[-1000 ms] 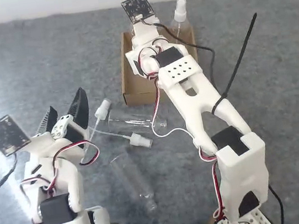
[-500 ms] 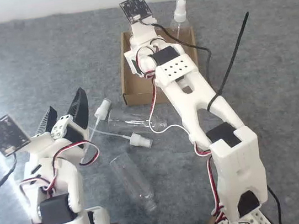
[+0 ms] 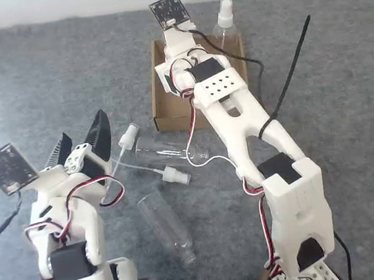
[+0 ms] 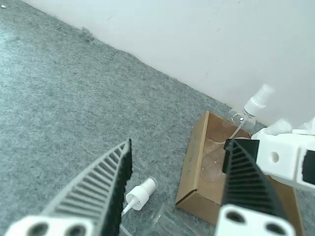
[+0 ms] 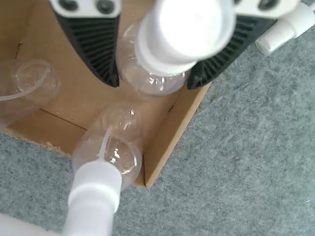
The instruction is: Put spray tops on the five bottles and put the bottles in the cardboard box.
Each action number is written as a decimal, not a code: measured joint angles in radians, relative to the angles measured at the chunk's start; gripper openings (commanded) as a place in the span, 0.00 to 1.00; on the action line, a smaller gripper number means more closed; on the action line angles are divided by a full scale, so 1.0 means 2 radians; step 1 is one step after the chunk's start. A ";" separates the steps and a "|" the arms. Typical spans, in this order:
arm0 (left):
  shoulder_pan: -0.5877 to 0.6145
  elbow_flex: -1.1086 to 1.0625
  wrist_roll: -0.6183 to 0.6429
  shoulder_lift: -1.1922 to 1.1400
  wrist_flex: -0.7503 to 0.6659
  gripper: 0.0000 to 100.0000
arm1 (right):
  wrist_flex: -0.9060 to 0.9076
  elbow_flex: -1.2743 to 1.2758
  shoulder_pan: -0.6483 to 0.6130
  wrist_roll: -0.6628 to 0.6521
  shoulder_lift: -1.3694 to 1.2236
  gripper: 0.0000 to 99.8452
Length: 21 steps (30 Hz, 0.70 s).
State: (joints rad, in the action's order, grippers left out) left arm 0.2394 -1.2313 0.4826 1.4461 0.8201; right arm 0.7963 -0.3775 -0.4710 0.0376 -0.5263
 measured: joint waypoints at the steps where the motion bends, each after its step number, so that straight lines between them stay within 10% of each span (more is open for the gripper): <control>1: 0.000 0.000 0.000 0.000 0.000 0.28 | 0.000 0.000 0.000 0.000 0.000 0.10; 21: 0.000 0.000 0.000 0.000 0.000 0.28 | -0.009 0.000 0.000 0.000 -0.001 0.10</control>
State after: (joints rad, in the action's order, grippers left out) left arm 0.2394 -1.2313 0.4826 1.4461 0.8201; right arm 0.7779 -0.3775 -0.4710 0.0376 -0.5278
